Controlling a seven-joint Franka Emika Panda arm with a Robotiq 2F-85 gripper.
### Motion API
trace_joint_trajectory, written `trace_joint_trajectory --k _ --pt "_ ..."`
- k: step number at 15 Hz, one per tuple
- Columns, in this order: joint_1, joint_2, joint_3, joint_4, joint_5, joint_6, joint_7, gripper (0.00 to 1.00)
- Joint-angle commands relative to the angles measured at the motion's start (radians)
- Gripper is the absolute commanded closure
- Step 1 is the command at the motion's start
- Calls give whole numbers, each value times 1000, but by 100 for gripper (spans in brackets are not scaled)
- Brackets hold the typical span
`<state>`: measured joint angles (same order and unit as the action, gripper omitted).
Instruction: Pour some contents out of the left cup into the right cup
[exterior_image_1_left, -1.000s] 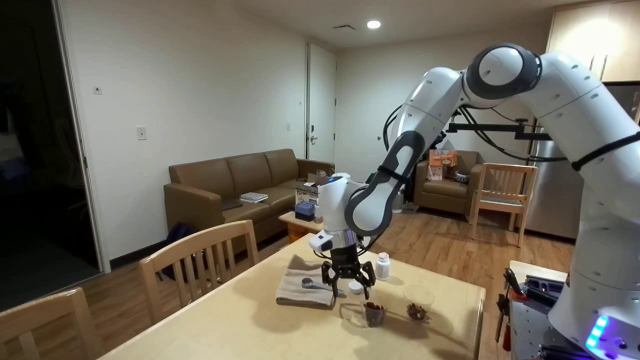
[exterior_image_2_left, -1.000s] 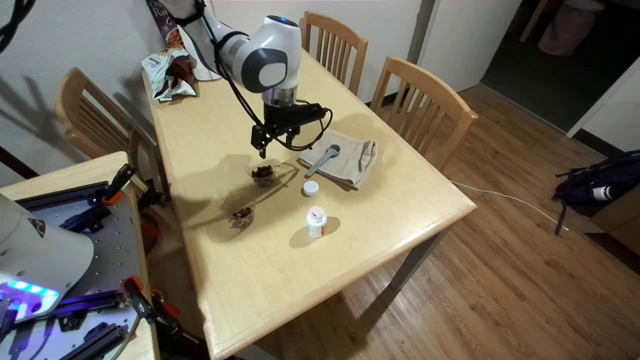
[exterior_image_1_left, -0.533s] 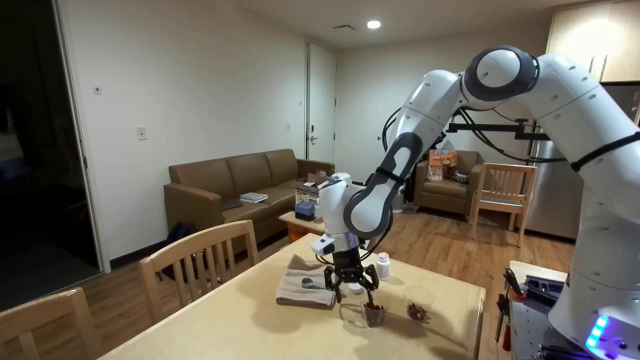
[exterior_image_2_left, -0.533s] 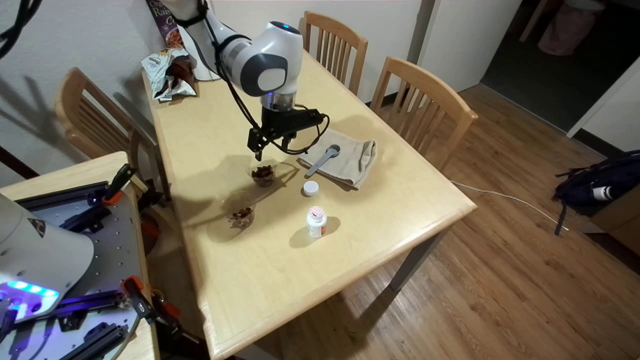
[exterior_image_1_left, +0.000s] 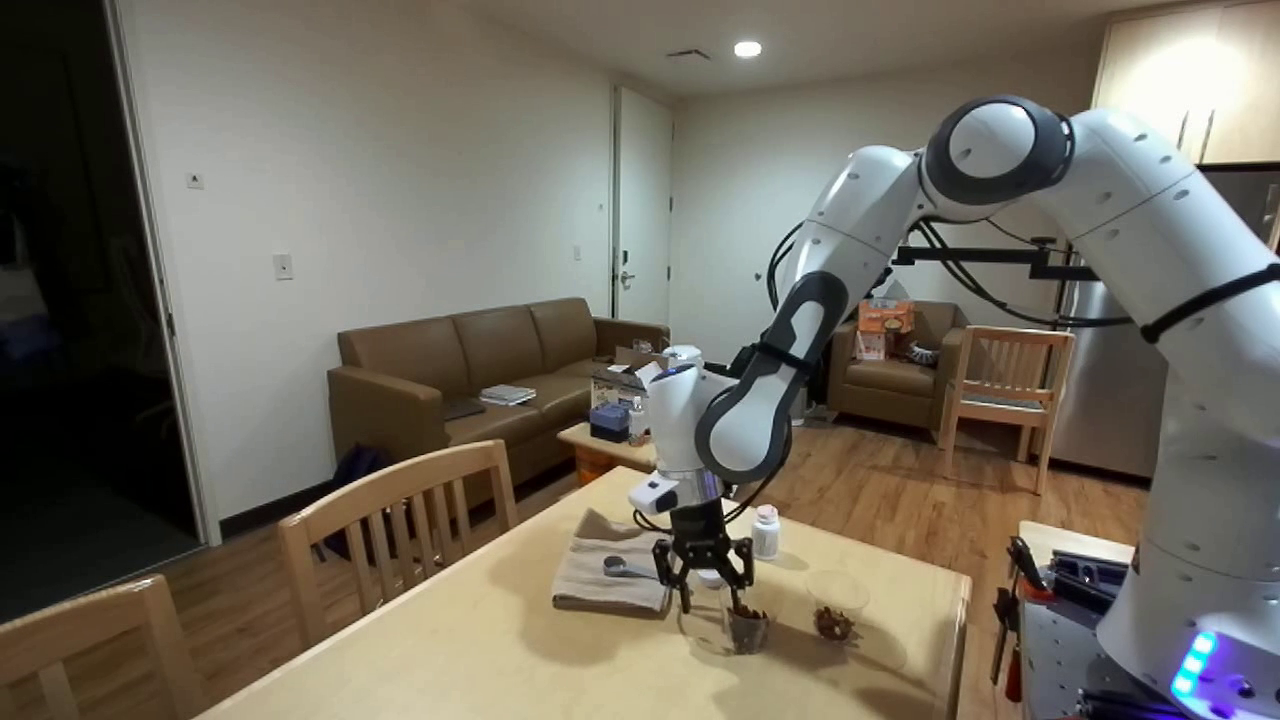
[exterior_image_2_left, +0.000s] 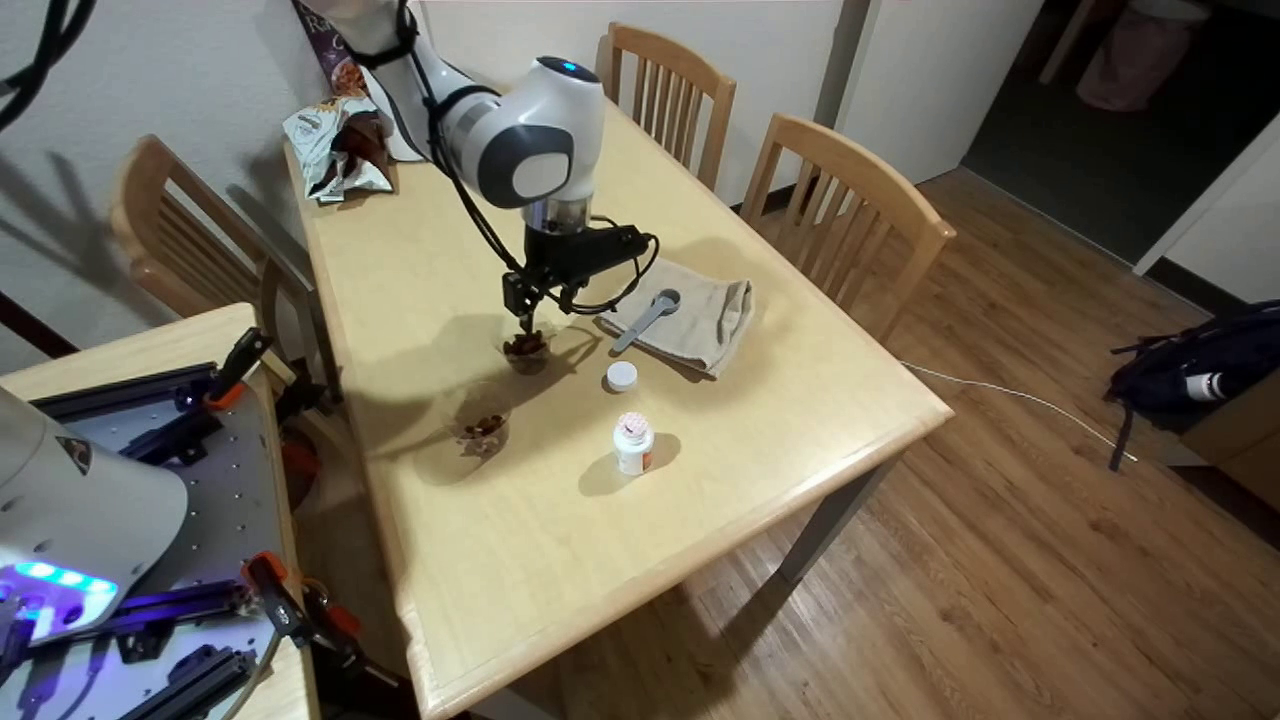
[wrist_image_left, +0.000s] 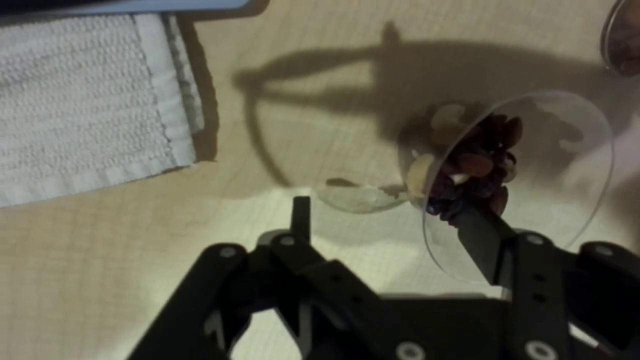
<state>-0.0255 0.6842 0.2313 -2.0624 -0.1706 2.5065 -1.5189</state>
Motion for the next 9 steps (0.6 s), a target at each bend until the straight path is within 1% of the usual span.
trace_joint_trajectory --k 1,5,7,9 --pt "-20 3 5 -23 -1 49 -59 53" --pt "-26 7 4 -32 3 60 -80 80" --pt "-21 -1 -5 -39 1 58 -71 93" --pt "-15 -21 -17 -51 -2 57 -50 97"
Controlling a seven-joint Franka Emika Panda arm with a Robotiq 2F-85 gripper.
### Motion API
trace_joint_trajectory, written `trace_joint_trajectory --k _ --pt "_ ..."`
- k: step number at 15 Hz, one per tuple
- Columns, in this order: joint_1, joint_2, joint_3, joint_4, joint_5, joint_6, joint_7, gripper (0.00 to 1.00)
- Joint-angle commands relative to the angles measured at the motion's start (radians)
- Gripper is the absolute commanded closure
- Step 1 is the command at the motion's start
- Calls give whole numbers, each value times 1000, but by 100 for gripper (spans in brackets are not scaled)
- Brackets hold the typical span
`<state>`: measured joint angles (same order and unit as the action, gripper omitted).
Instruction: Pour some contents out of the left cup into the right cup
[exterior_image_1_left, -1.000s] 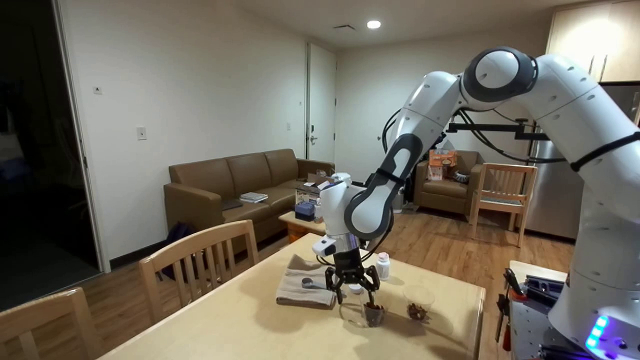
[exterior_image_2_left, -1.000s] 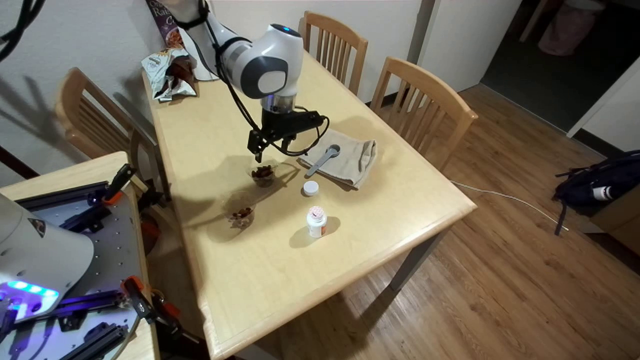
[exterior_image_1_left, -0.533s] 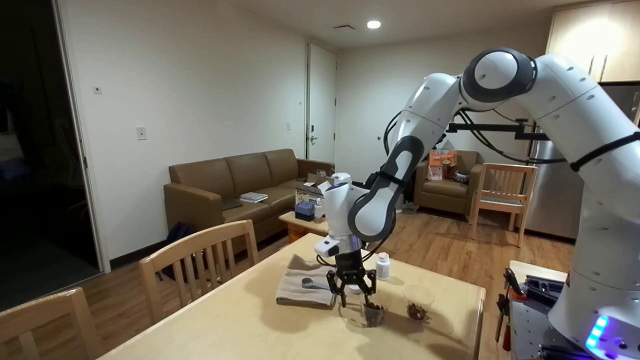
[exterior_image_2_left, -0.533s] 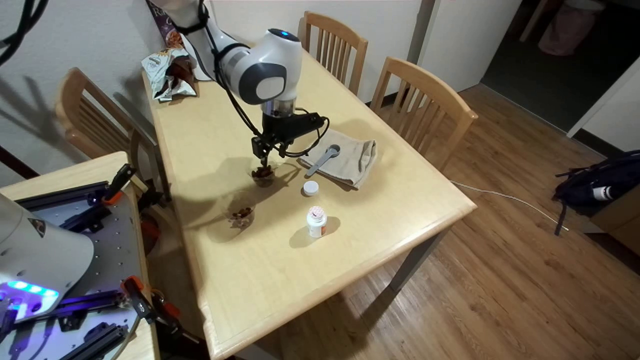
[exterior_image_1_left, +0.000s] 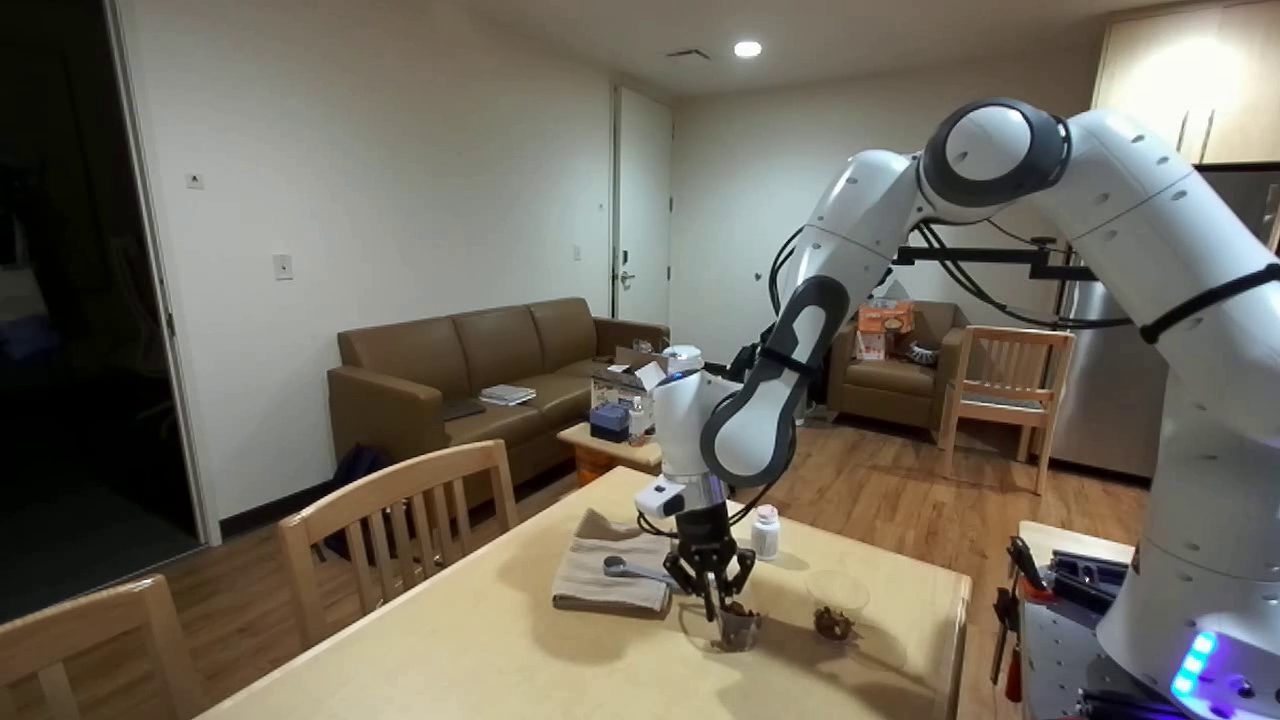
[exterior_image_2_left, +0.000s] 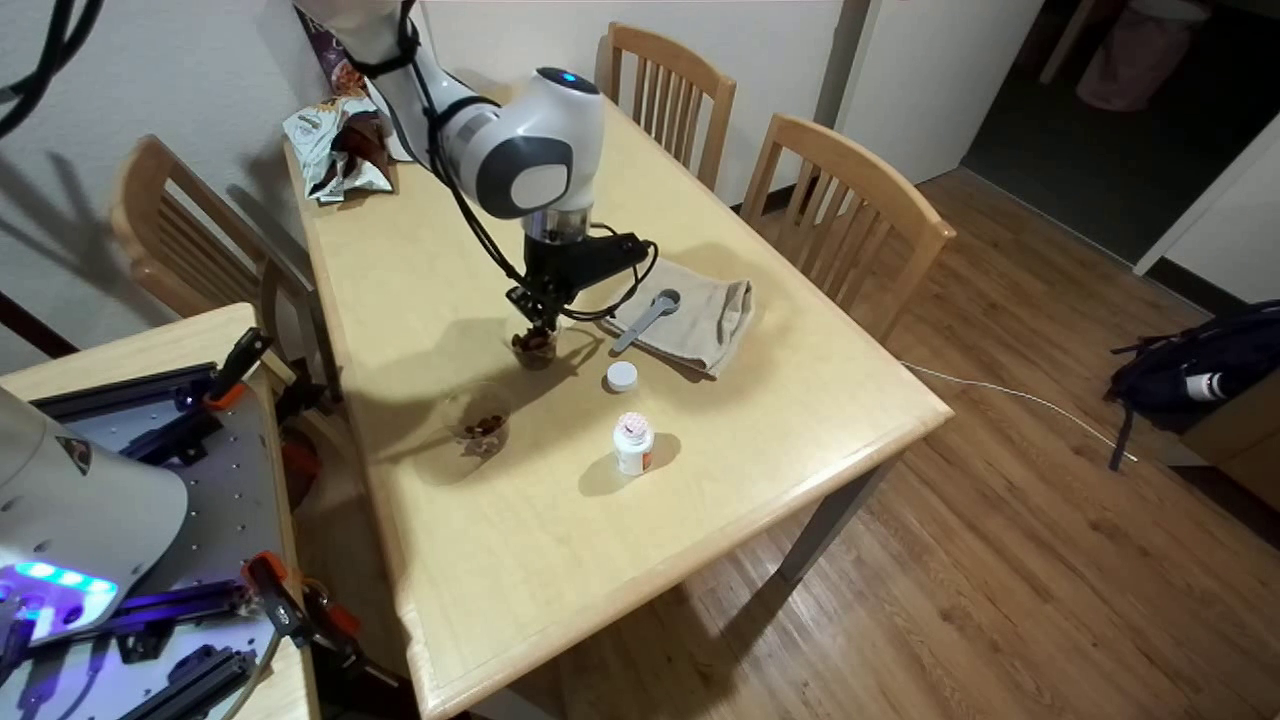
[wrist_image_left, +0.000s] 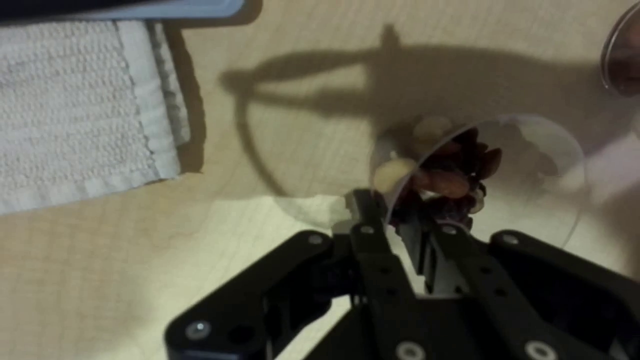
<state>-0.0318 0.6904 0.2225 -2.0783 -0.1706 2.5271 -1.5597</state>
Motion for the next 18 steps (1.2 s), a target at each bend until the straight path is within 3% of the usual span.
trace_joint_trajectory --k 1,7,12,18 --pt "-4 -35 -16 -39 -5 35 2 99" --pt "29 -129 -60 -111 -9 65 111 96" --pt "-8 -248 -38 -246 26 255 199 97" --pt "-42 -468 -89 -448 -8 406 280 97"
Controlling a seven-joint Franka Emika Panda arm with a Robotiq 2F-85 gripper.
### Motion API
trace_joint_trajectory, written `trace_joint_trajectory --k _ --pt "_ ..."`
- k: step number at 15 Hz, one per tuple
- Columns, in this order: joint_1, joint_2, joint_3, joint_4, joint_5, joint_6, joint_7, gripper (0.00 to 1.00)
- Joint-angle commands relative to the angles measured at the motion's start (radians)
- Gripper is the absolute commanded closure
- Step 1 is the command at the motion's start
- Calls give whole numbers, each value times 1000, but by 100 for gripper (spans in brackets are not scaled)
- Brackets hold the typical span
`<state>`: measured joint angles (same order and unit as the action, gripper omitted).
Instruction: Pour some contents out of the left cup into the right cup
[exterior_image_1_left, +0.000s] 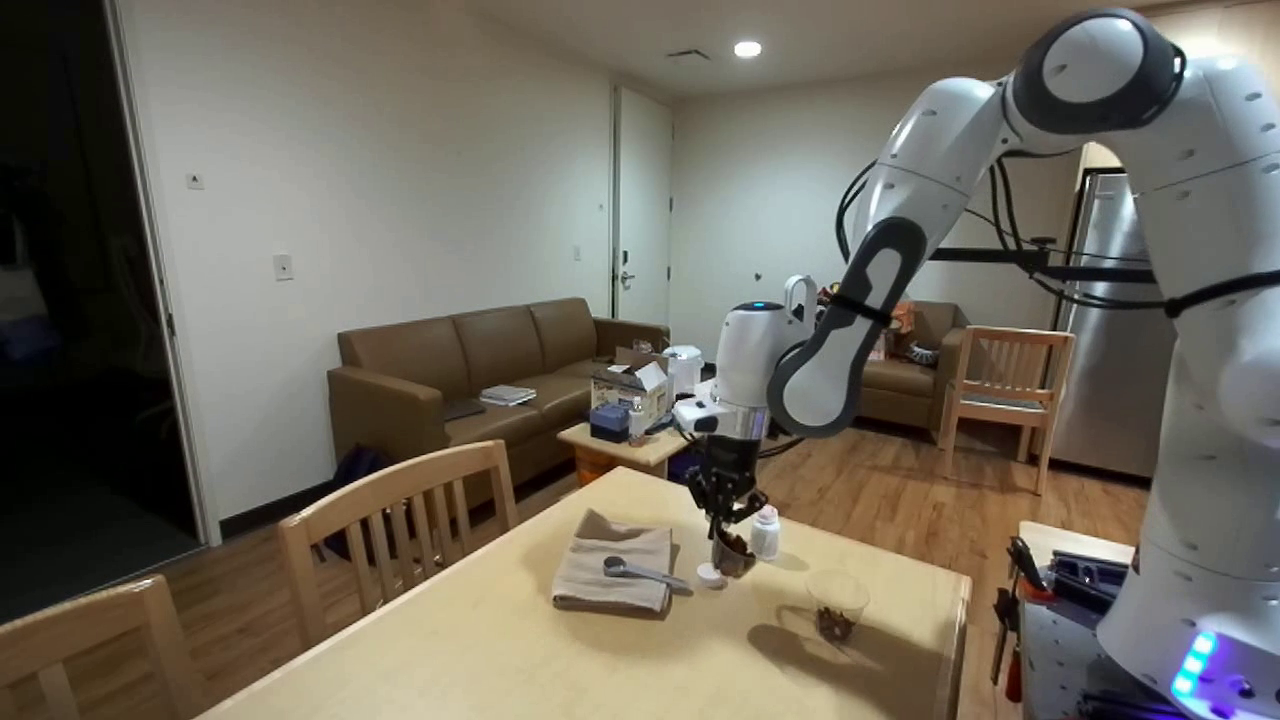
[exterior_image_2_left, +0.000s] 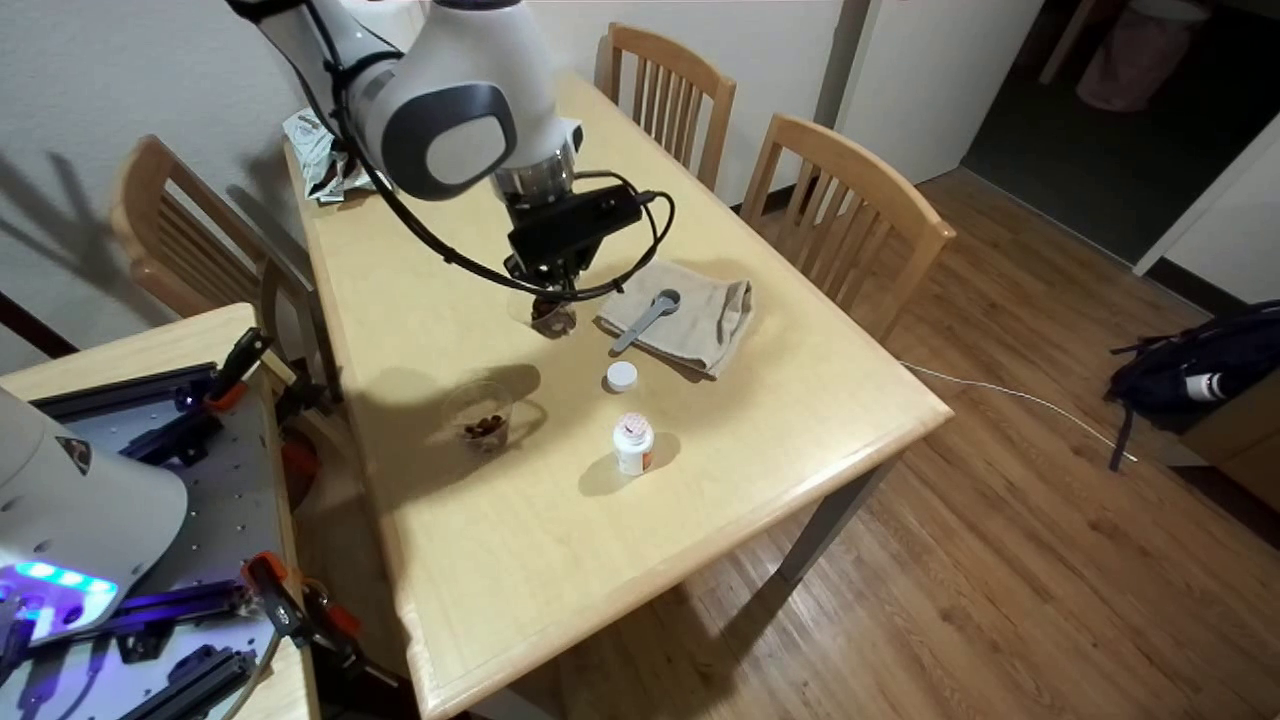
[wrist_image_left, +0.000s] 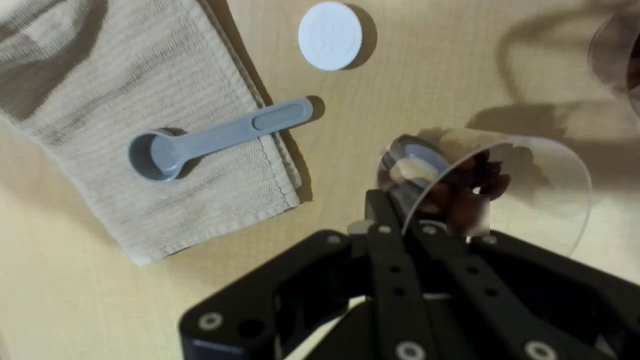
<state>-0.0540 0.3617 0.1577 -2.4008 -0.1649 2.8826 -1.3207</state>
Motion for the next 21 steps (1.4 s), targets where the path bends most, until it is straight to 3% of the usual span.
trace_joint_trajectory --k 1,7,10,14,21 --pt "-26 -173 -33 -150 -12 48 42 98" --pt "-47 -272 -66 -252 61 51 -39 97" --pt "-55 -237 -21 -261 211 40 -140 97" --pt "-61 -210 14 -276 324 32 -153 97" --pt "-39 -208 -6 -262 283 20 -98 97"
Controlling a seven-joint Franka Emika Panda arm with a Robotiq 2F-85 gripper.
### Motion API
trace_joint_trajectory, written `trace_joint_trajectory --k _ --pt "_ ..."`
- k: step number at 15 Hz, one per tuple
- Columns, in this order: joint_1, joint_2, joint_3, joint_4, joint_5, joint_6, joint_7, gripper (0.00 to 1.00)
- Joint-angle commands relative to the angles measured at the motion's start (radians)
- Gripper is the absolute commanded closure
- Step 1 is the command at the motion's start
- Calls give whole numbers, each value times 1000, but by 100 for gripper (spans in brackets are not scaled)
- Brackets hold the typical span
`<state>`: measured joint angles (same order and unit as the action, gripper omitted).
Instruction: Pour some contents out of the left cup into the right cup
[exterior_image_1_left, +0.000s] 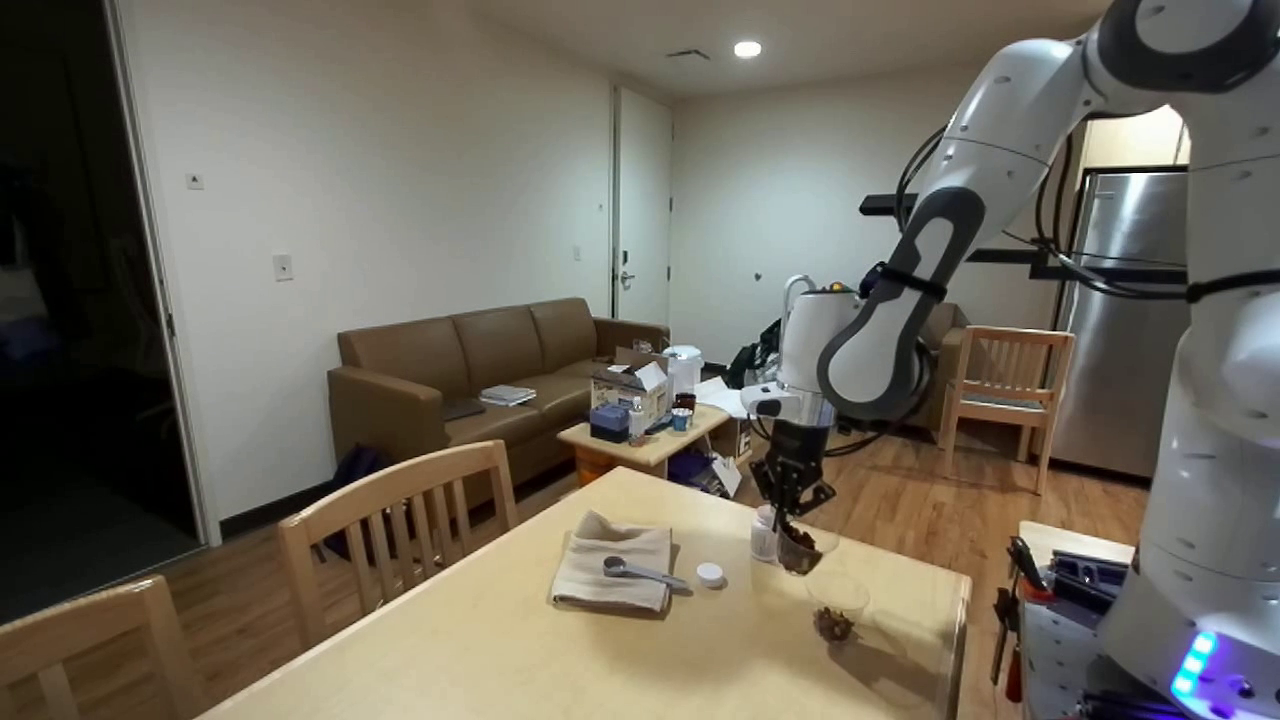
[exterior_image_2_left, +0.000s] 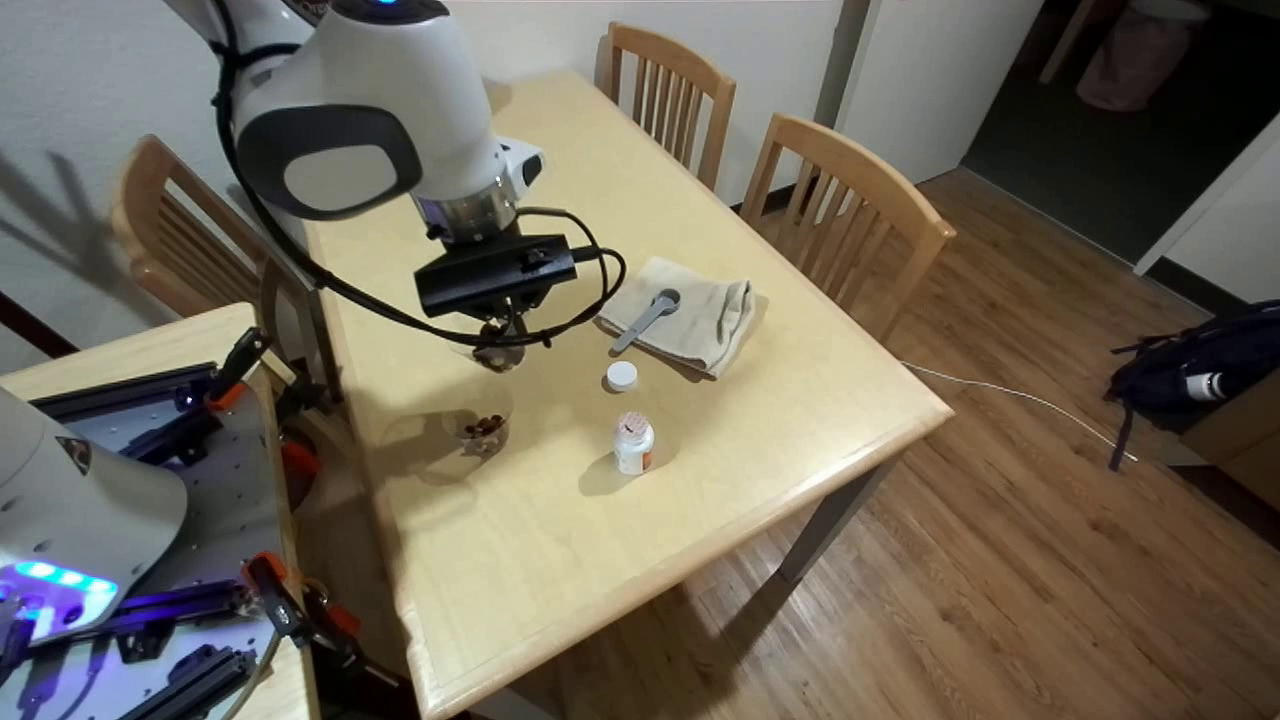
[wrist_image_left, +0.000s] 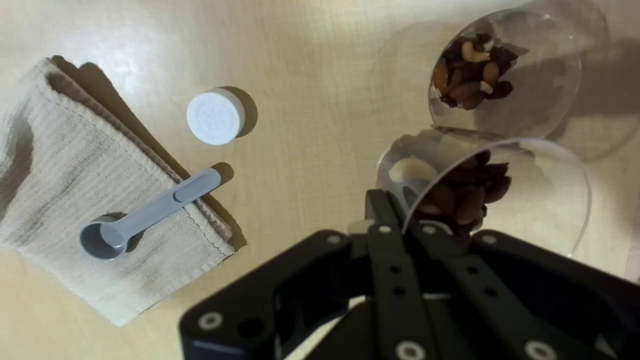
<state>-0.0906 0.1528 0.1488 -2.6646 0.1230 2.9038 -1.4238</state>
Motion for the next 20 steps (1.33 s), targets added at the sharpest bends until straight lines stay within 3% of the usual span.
trace_joint_trajectory --k 1,6,10,15,17,18,19,20 --pt "-3 0 3 2 -5 -1 5 97" --pt "-3 0 3 2 -5 -1 5 97" --pt "-37 42 48 7 32 129 -74 98" --pt "-84 96 95 -23 1 330 -87 97" --pt "-76 102 68 -49 -24 395 -81 97" --pt "-37 91 13 -74 -33 430 -81 97" --pt "-5 86 -57 -95 -153 465 14 97" --pt "30 73 -113 -116 -174 487 10 97"
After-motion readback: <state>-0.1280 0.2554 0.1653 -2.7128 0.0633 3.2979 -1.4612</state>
